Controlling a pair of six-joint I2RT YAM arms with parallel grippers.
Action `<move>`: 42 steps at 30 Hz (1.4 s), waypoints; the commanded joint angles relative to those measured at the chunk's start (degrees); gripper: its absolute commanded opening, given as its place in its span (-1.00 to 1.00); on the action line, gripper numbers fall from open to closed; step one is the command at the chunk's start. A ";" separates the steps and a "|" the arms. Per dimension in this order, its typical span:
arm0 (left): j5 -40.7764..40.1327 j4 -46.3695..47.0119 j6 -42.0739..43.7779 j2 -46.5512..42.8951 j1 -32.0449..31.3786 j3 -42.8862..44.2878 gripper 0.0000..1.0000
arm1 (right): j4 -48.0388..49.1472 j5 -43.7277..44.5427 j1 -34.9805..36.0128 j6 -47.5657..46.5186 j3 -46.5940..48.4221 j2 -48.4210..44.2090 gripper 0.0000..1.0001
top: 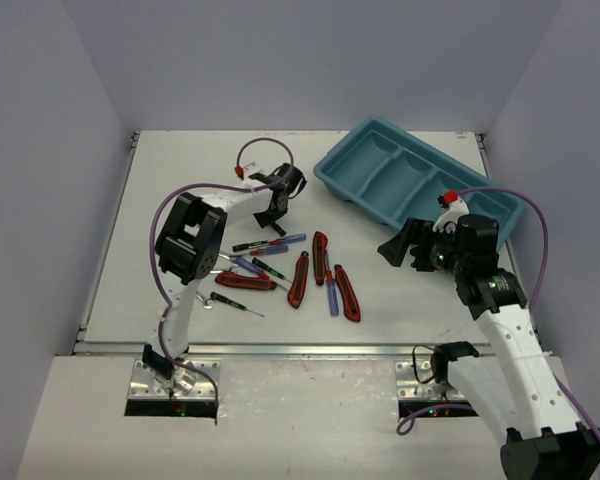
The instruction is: Sort the tools into containers
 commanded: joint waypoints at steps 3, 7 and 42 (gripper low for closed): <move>1.80 4.08 -0.13 0.89 0.12 0.04 -0.65 | 2.26 -0.69 -0.04 -0.69 -0.11 -1.05 0.98; 3.85 7.07 0.94 -0.17 0.31 -0.75 -1.00 | 2.44 -1.60 -0.04 -0.78 -0.19 -0.69 0.98; 41.44 72.82 6.81 -54.66 -10.77 -53.15 -1.00 | 38.59 -13.02 24.60 10.83 6.22 27.07 0.33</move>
